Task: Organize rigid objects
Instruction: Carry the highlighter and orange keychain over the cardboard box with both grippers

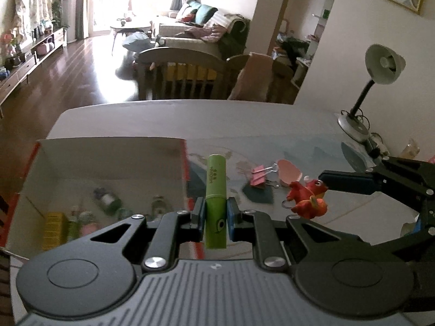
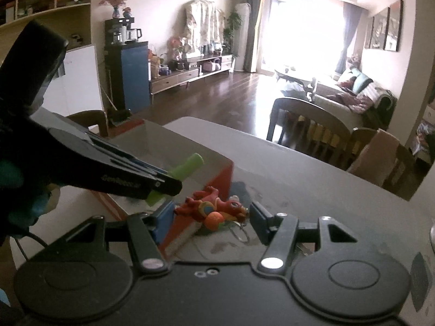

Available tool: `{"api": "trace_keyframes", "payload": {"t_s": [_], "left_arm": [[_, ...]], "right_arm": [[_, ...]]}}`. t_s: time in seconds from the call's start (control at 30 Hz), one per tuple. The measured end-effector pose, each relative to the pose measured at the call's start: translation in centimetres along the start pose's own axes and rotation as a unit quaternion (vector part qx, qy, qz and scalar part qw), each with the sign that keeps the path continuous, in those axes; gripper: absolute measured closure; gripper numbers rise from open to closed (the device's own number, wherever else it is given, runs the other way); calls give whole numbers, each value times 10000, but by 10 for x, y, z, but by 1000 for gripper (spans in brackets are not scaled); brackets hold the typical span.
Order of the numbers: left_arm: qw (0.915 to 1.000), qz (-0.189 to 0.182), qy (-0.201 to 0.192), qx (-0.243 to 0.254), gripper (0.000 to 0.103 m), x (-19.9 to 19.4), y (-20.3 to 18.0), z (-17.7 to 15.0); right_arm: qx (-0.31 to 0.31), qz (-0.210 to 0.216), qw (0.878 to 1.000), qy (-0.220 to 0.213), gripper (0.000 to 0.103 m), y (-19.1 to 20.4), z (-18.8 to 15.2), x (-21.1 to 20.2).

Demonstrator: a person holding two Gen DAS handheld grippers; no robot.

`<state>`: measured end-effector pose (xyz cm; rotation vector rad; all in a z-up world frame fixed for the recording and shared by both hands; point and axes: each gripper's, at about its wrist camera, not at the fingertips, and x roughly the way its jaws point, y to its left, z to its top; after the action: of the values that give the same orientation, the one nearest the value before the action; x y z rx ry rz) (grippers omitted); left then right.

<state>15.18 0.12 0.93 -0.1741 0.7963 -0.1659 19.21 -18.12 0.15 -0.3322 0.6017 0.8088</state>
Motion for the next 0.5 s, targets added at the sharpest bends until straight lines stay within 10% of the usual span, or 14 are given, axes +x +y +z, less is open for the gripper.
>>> {"api": "trace_keyframes", "payload": {"t_s": [0.5], "left_arm": [[9988, 409, -93, -241, 87, -27, 93, -3]], "right_arm": [[-25, 258, 9996, 60, 43, 55, 40, 49]]}}
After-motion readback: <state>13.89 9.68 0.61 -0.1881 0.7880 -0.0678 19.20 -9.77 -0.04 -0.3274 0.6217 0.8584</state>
